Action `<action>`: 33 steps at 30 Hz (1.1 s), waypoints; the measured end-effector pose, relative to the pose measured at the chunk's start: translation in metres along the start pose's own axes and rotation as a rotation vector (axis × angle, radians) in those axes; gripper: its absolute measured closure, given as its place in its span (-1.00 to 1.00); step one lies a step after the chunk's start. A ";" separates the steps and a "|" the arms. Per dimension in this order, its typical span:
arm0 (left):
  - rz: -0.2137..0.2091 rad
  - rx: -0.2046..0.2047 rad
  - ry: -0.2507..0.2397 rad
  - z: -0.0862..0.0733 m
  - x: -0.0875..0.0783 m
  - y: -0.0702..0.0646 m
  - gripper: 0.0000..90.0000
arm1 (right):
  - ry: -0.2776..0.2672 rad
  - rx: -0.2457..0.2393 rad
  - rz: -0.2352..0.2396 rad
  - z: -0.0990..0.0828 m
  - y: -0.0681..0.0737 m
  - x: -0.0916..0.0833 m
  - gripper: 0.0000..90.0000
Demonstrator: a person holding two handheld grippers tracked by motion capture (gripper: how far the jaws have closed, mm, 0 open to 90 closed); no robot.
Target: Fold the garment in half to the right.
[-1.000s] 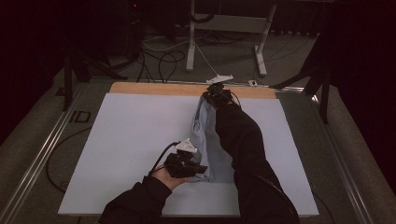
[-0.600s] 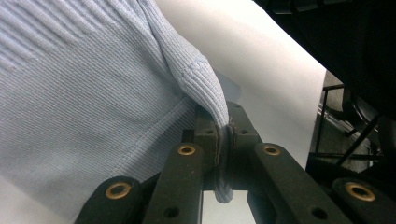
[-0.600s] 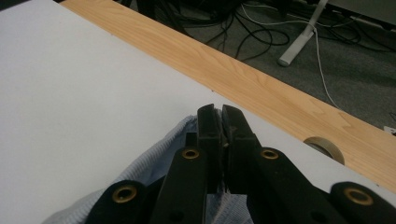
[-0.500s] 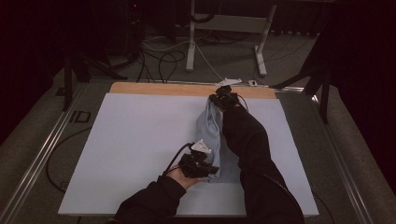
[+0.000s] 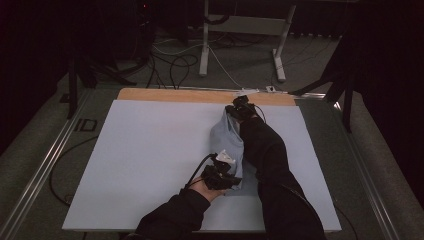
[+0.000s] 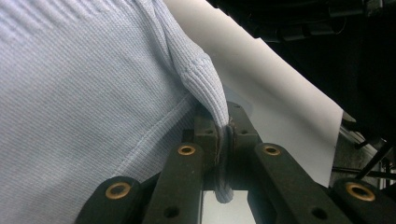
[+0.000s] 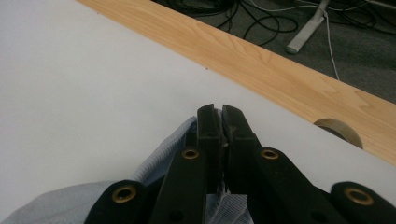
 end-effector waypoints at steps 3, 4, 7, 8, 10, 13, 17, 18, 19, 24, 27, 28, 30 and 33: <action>0.010 -0.002 0.004 0.001 0.005 -0.001 0.91 | 0.004 0.001 0.004 -0.006 -0.003 0.002 0.94; 0.015 0.001 0.005 0.001 0.007 -0.001 0.91 | 0.004 0.001 0.004 -0.006 -0.003 0.002 0.94; 0.027 0.001 0.015 0.003 0.014 -0.002 0.91 | 0.017 0.006 0.016 -0.014 -0.006 0.005 0.91; 0.027 0.001 0.015 0.003 0.014 -0.002 0.91 | 0.017 0.006 0.016 -0.014 -0.006 0.005 0.91; 0.032 0.005 0.021 0.004 0.017 -0.003 0.91 | 0.008 0.016 0.017 -0.016 -0.008 0.003 0.89; 0.034 0.003 0.028 0.004 0.022 -0.003 0.91 | 0.021 0.020 0.012 -0.018 -0.011 0.000 0.77; 0.038 0.008 0.035 0.005 0.027 -0.004 0.91 | 0.034 0.026 0.028 -0.019 -0.015 -0.007 0.57; 0.039 0.006 0.033 0.006 0.029 -0.004 0.91 | 0.029 0.023 0.038 -0.019 -0.015 -0.009 0.50; 0.042 0.010 0.039 0.006 0.030 -0.004 0.91 | 0.036 0.021 0.052 -0.018 -0.015 -0.011 0.43; 0.047 -0.001 0.055 0.005 0.036 -0.002 0.91 | 0.066 0.025 0.040 -0.016 -0.022 -0.023 0.21; 0.050 0.007 0.066 0.004 0.040 -0.002 0.91 | 0.051 0.029 0.022 -0.012 -0.029 -0.036 0.20; 0.050 0.009 0.067 0.004 0.041 -0.003 0.91 | 0.044 0.035 0.023 -0.010 -0.030 -0.040 0.20; 0.046 0.008 0.066 0.004 0.043 -0.005 0.91 | 0.031 0.032 0.028 -0.007 -0.028 -0.044 0.20; 0.038 0.010 0.064 0.006 0.044 -0.008 0.89 | 0.032 0.002 0.047 -0.004 -0.020 -0.045 0.26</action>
Point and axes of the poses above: each handheld gripper's, and its own axes: x roughly forward along the jaws, z roughly out of its top, y roughly to its left, the point moved 5 cm from there along x, roughly forward along the jaws, and after that the axes turned 9 degrees about -x, right-handed, at the moved point
